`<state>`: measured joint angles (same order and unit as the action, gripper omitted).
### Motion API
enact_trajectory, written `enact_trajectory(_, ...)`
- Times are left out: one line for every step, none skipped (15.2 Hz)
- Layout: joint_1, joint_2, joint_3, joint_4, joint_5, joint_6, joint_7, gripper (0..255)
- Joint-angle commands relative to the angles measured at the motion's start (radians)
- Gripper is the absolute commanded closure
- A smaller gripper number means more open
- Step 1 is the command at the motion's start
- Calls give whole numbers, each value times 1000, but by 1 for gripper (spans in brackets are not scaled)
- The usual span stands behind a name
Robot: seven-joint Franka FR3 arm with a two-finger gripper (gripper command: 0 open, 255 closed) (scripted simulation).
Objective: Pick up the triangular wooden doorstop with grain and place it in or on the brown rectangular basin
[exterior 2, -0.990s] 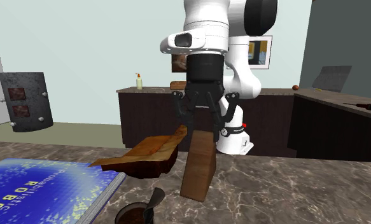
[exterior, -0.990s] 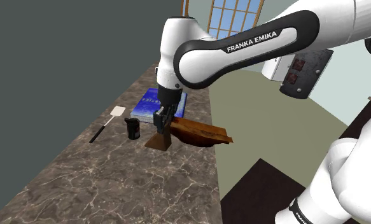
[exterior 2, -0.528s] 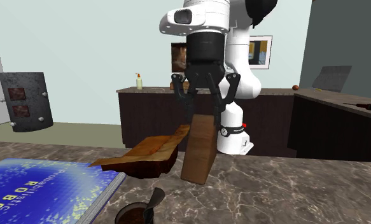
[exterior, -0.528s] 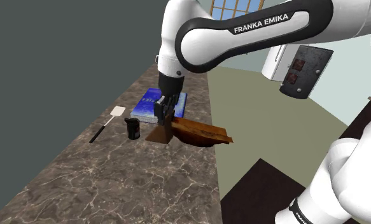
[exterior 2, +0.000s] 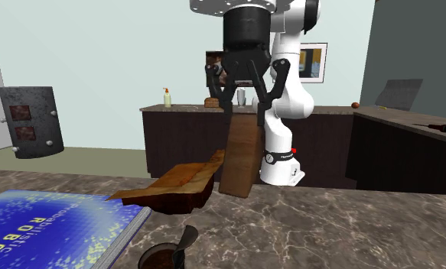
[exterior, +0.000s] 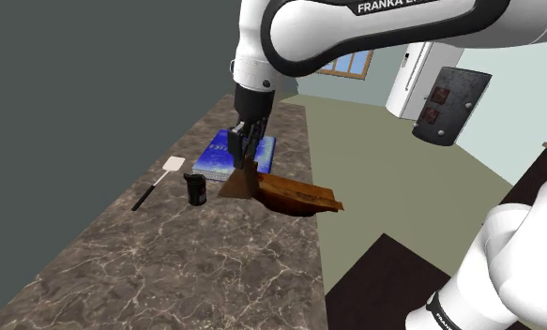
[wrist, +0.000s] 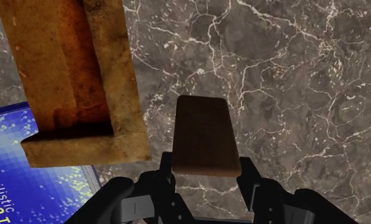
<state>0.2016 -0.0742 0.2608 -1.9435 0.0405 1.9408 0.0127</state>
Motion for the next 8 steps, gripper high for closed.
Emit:
enact_trajectory(1, -3, 1, 25, 0, -28, 3, 255)
enact_trajectory(1, -4, 1, 37, 1, -41, 3, 255)
enact_trajectory(1, -5, 1, 50, 1, -55, 3, 255)
enact_trajectory(1, -5, 0, 63, 0, -68, 3, 255)
enact_trajectory(0, -6, 0, 65, 1, -71, 3, 255)
enact_trajectory(-9, -29, -12, 47, 7, -76, -21, 255)
enact_trajectory(-18, -51, -25, 29, 13, -81, -45, 255)
enact_trajectory(-27, -73, -39, 13, 17, -87, -68, 255)
